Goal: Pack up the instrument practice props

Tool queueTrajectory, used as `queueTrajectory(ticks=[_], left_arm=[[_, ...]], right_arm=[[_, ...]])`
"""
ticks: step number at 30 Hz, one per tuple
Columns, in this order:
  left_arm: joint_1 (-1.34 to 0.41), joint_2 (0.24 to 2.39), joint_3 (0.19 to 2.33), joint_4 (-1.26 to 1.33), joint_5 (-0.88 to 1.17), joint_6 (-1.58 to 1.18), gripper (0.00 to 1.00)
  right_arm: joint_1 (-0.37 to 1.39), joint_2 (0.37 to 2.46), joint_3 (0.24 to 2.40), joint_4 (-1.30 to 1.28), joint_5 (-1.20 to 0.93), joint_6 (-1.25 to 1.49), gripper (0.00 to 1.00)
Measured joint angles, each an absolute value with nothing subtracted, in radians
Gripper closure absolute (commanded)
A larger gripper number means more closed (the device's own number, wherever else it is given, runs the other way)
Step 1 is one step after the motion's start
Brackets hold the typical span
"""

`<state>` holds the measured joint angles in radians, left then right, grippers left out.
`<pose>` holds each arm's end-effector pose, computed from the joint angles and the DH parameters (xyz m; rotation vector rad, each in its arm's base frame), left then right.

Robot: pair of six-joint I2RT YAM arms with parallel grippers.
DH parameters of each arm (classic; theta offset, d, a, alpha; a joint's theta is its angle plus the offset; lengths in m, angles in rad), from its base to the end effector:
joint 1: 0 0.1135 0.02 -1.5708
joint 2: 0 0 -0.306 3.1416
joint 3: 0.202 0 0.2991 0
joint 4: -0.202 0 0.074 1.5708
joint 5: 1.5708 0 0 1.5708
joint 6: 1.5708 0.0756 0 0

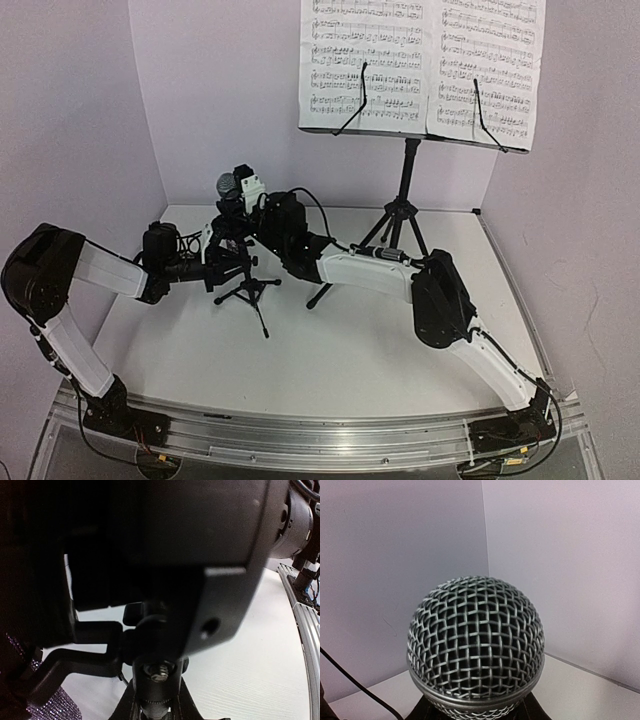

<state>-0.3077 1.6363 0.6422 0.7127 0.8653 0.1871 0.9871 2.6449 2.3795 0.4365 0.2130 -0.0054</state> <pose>0.3336 -0.1664 0.1718 1.0098 1.5359 -0.8792 0.4174 0.6030 0.2655 -0.5194 1.3392 0.6633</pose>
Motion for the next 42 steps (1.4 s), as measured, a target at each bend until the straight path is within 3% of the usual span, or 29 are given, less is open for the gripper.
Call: queueTrajectory(ticks=[16, 42], left_arm=[[-0.291, 1.637, 0.666, 0.643, 0.871, 0.315, 1.00], [-0.234, 1.616, 0.694, 0.521, 0.919, 0.359, 1.00]], right_arm=[[0.983, 2.631, 2.449, 0.416, 0.153, -0.089, 1.00], [1.023, 2.407, 2.447, 0.458, -0.021, -0.220, 1.00]])
